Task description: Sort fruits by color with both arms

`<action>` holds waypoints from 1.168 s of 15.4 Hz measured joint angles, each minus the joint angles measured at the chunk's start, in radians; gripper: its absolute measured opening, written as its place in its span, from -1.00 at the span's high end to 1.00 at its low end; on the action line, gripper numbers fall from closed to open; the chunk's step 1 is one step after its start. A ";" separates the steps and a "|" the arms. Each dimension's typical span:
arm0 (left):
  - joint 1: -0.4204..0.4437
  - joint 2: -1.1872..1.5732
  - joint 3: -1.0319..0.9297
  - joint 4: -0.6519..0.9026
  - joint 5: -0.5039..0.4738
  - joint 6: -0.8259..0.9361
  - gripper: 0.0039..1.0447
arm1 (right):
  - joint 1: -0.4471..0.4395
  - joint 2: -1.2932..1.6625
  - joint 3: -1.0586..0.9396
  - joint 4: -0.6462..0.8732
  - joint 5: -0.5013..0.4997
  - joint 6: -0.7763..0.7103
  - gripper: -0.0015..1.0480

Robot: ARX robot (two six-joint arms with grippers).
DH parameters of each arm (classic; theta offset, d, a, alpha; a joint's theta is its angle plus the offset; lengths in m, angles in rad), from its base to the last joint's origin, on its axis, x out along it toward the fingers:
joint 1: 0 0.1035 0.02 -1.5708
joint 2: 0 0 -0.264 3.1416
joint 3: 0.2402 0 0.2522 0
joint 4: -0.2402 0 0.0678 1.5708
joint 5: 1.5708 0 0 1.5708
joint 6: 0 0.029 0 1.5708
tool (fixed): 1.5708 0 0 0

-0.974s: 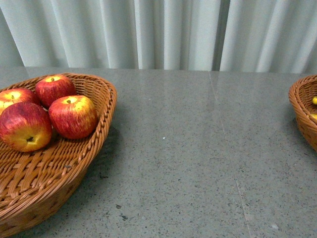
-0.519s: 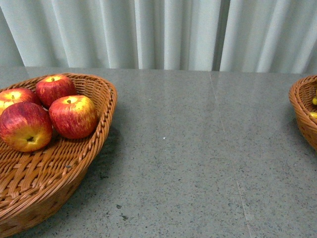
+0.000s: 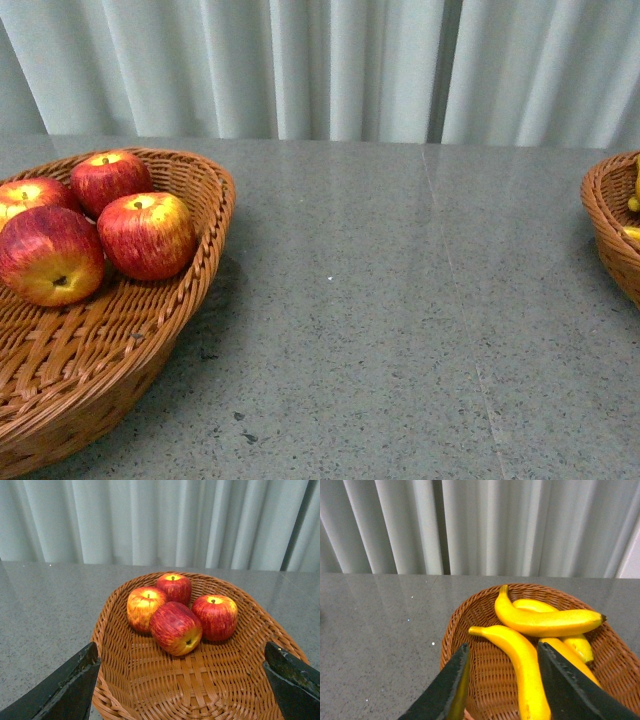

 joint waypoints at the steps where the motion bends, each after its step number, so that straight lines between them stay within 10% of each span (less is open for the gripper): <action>1: 0.000 0.000 0.000 0.000 0.000 0.000 -0.88 | 0.001 -0.073 -0.058 -0.002 0.004 0.000 0.28; 4: 0.000 0.000 0.000 0.000 0.000 0.000 -0.88 | 0.001 -0.130 -0.100 0.018 0.004 -0.003 0.97; 18: 0.000 0.000 0.000 0.000 0.000 0.000 -0.88 | 0.001 -0.341 -0.211 -0.078 0.004 0.002 0.96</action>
